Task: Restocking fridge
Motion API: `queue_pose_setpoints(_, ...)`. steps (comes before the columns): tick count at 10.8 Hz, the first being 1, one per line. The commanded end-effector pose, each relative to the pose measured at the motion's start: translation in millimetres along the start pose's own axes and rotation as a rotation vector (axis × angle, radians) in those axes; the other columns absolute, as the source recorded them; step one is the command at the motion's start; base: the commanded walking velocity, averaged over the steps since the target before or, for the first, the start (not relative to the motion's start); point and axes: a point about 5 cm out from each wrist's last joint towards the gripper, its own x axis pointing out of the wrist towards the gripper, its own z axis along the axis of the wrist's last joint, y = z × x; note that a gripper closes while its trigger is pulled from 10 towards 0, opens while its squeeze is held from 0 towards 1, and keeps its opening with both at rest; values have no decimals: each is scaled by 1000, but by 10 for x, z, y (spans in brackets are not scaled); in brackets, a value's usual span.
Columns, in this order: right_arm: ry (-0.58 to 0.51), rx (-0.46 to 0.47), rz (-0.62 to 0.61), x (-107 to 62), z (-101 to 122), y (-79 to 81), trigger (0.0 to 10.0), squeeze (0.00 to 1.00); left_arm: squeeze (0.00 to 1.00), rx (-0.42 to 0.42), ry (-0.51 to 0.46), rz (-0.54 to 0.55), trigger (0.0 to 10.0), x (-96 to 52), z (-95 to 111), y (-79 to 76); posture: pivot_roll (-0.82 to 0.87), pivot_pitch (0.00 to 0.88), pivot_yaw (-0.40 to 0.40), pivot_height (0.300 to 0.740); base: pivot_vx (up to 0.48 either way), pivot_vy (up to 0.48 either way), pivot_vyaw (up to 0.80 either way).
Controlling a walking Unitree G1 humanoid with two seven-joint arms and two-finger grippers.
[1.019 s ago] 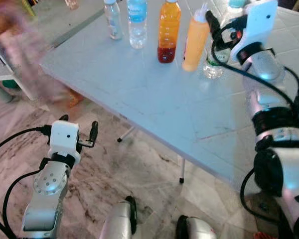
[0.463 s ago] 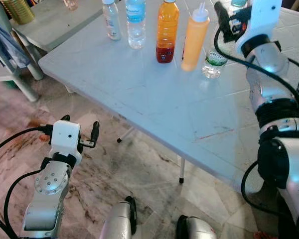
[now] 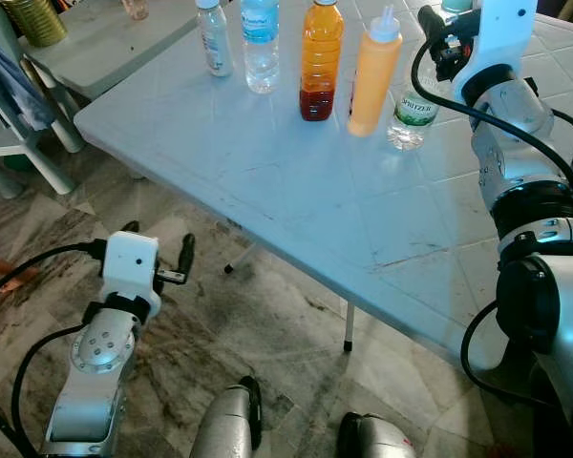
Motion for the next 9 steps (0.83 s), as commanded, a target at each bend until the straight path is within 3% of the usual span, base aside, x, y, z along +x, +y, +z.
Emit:
queue_pose_setpoints(1, -8, -13, 2, 34, 68, -19, 941, 0, 0, 5, 14, -8, 10000, -4, -14, 2, 276, 221, 78, 740, 0, 0, 0)
queue_pose_setpoints(5, -18, -1, -15, -18, 46, -25, 706, 0, 0, -12, 25, -4, 10000, 54, -52, -81, 237, 196, 50, 740, 0, 0, 0)
queue_pose_setpoints(6, -8, 38, -34, -160, -97, 18, 0, 0, 0, -31, 31, 26, 10000, 82, -84, -92, 207, 180, 34, 740, 0, 0, 0)
queue_pose_setpoints(7, -8, 41, -18, -272, -171, 73, 0, 0, 0, -51, 36, 46, 10000, 102, -104, -107, 190, 170, 31, 740, 0, 0, 0)
queue_pose_setpoints(9, -22, 84, 29, -650, -238, 342, 0, 0, 0, -73, 37, 56, 10000, 217, -118, -187, 136, 140, 25, 740, 0, 0, 0)
